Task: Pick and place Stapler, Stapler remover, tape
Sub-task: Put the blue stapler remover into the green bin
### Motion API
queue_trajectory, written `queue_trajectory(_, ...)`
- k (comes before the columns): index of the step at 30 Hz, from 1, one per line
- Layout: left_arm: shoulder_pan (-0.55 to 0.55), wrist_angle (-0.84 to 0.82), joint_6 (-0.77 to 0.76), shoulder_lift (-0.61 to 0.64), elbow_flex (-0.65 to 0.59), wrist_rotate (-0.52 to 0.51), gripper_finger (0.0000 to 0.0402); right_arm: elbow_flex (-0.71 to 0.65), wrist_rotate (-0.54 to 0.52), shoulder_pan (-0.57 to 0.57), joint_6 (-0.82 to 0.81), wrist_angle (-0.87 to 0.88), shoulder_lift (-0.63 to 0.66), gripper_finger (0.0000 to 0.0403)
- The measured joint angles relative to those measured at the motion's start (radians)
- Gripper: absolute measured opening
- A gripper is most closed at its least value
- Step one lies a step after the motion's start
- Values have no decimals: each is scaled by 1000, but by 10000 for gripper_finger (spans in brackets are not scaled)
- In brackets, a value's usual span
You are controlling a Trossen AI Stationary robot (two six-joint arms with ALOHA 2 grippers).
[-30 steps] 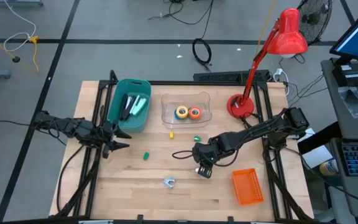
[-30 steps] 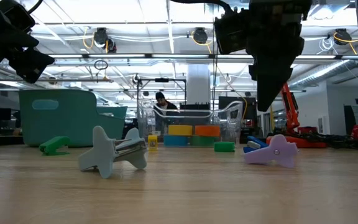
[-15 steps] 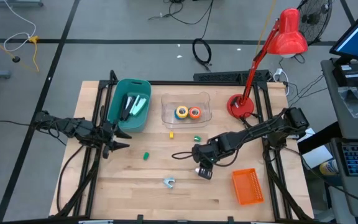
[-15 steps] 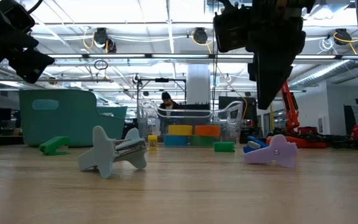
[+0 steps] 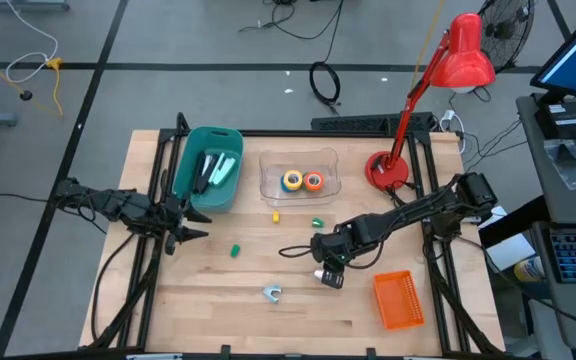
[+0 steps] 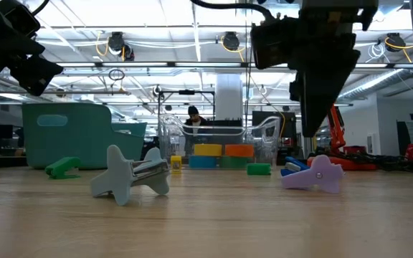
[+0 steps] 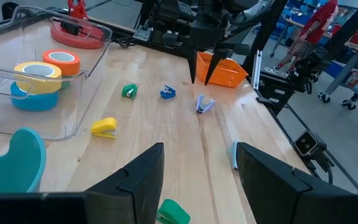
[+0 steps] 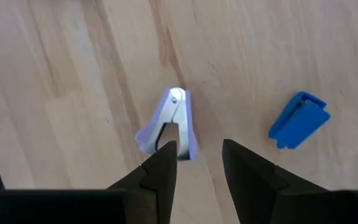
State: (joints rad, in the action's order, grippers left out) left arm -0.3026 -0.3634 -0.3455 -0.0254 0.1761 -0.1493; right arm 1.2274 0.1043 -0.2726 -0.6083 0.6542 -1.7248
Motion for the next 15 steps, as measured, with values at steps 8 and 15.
queue_trajectory(8, 0, 0, 2, 0, 0, 0, 205, -12, -107, 27, -58, 4, 0, 120)
queue_trajectory(15, 0, -3, 2, 0, 0, 0, 205, -12, -101, 98, -186, 63, 2, 121)
